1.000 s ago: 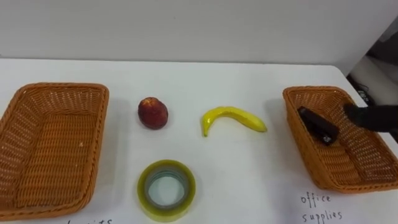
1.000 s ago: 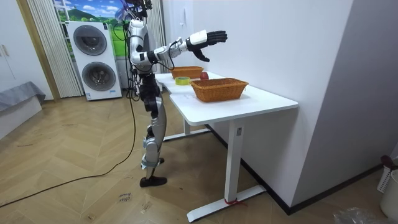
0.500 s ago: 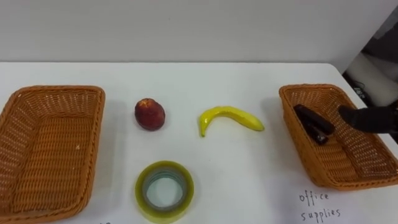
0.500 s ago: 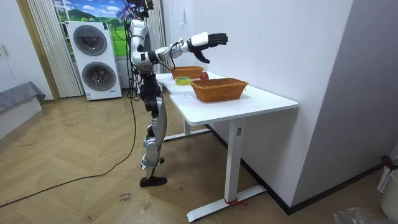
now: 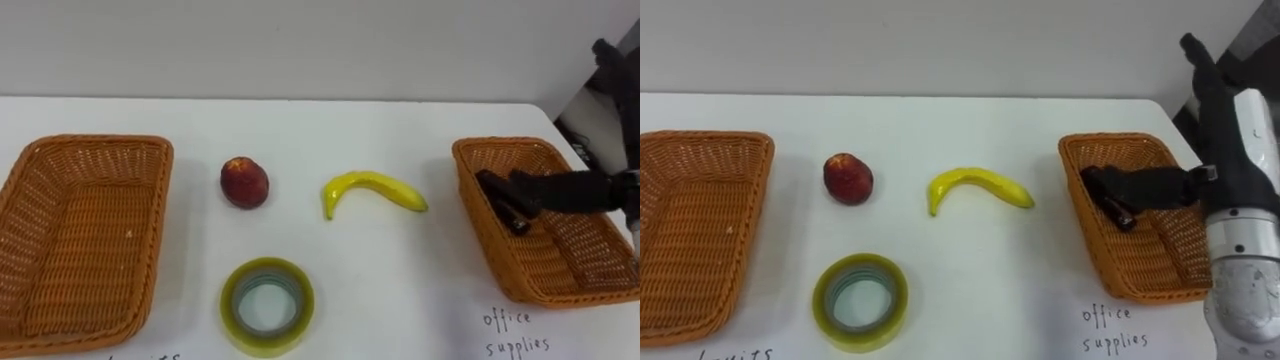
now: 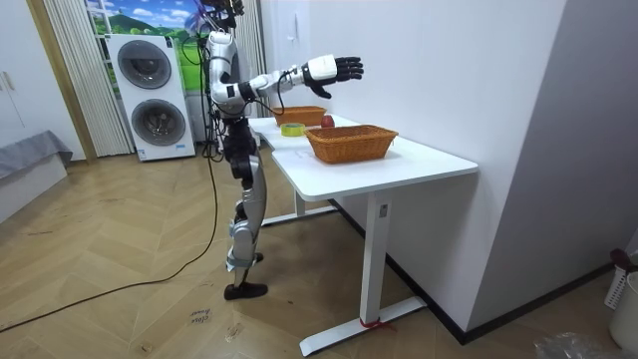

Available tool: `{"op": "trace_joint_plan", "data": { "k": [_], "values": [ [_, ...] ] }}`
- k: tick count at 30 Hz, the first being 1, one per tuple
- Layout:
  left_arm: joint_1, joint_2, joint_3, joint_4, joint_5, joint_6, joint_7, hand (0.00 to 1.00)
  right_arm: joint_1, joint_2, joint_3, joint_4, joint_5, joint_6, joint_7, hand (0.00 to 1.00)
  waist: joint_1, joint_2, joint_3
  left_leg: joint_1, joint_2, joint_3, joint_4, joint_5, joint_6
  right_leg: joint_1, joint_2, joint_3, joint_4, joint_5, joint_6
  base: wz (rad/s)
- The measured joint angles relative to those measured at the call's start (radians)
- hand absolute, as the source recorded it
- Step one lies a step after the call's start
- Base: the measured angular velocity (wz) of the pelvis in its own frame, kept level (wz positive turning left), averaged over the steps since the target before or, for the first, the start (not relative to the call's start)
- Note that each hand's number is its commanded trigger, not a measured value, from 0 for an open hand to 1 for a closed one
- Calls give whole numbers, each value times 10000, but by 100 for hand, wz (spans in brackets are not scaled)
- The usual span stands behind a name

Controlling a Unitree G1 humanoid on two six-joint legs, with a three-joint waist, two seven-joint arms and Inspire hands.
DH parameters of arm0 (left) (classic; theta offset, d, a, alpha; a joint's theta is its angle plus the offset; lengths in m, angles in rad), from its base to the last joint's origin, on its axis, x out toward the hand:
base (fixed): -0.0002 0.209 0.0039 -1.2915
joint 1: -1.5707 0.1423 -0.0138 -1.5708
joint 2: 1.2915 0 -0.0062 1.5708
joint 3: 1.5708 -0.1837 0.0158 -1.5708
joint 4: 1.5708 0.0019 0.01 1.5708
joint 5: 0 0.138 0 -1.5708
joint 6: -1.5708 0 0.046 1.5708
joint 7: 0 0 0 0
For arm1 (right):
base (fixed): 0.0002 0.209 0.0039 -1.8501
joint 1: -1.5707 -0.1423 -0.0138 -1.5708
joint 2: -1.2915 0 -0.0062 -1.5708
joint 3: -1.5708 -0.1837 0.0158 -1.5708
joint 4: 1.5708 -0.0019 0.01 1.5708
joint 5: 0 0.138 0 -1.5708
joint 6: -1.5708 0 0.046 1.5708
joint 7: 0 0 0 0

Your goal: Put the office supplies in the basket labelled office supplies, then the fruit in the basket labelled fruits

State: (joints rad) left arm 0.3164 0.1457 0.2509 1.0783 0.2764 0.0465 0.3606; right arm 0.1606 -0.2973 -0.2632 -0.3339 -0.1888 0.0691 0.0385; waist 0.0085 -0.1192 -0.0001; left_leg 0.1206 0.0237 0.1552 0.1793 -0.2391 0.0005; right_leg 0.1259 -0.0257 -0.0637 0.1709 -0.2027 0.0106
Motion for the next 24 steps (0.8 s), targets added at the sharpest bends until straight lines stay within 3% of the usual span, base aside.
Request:
{"op": "trace_joint_plan", "data": {
  "k": [6, 16, 24],
  "values": [
    [1, -54, -52, -177, -6, 192, -11, 0, -402, 6, 430, 97, 1304, 198, 408, 0, 143, 98, 0, -57, 4, -72, 65, 0, 0, 40, -13, -228, 3, 7, 0, 7],
    [-58, -126, -588, -217, -6, 495, -40, 0, -454, 30, 2050, 127, 2737, 526, 1184, 0, 566, 142, -2, -40, -39, -505, 107, 5, 9, 268, -71, -743, -27, 6, 1, 13],
    [-238, -203, -1135, -210, -83, 863, -192, 0, -1118, 430, 3281, 945, 3024, 780, 1893, 0, 848, 251, 44, -209, -54, -763, 268, 6, 8, 332, -66, -937, -41, 6, 2, 11]
  ]
}}
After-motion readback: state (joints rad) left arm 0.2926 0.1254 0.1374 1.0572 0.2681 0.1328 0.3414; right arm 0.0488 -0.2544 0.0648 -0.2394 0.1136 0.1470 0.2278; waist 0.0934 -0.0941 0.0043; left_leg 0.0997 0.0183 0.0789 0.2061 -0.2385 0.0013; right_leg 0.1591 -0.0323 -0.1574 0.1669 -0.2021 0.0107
